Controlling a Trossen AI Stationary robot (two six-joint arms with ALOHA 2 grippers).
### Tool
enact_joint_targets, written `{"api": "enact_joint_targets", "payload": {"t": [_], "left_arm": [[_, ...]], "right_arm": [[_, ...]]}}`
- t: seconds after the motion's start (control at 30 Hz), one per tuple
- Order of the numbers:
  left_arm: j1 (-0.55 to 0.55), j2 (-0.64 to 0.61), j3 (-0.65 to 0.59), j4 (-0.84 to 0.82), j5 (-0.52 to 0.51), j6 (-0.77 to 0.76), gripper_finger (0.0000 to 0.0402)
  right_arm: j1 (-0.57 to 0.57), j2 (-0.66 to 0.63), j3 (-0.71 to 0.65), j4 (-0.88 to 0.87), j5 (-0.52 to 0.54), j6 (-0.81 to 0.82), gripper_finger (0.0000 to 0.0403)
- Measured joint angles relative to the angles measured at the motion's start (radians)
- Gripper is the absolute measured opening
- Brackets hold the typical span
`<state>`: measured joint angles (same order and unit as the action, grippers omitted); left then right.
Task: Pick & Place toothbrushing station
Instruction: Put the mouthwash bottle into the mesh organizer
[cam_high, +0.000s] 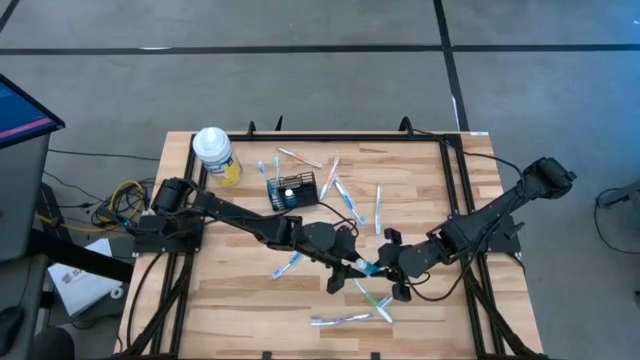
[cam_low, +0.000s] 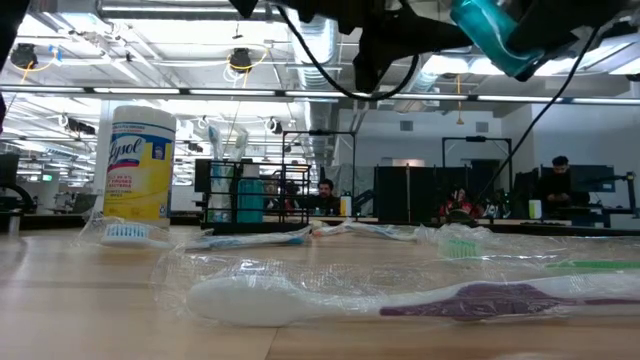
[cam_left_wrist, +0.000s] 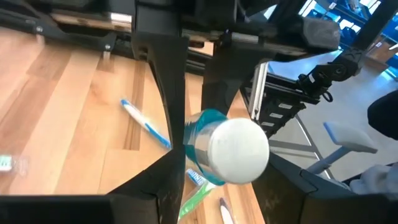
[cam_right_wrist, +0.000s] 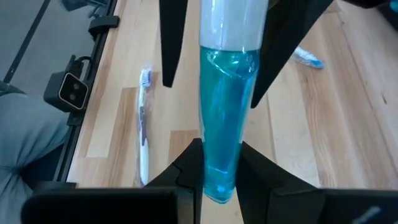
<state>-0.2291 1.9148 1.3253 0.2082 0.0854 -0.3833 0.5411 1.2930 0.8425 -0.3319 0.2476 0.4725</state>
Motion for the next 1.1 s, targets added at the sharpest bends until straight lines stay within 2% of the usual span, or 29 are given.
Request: {"api": "enact_joint_targets", "payload": {"t": [0.27, 0.5, 0.73, 1.1], "left_arm": [[0.006, 0.0, 0.038, -0.017, 0.005, 0.01, 0.0163], [0.022, 0.0, 0.122, -0.201, 0.001, 0.066, 0.0163], [0.033, 0.0, 0.13, -0.232, 0.001, 0.069, 0.0163], [0.037, 0.023, 0.261, -0.418, -0.01, 0.092, 0.0163]], "right_arm": [[-0.001, 0.001, 0.001, 0.012, -0.007, 0.015, 0.0058], [-0.001, 0.003, 0.001, 0.011, -0.008, 0.025, 0.0058], [-0.001, 0.003, 0.001, 0.012, -0.011, 0.026, 0.0058], [-0.001, 0.004, 0.002, 0.028, -0.011, 0.026, 0.0058]]}}
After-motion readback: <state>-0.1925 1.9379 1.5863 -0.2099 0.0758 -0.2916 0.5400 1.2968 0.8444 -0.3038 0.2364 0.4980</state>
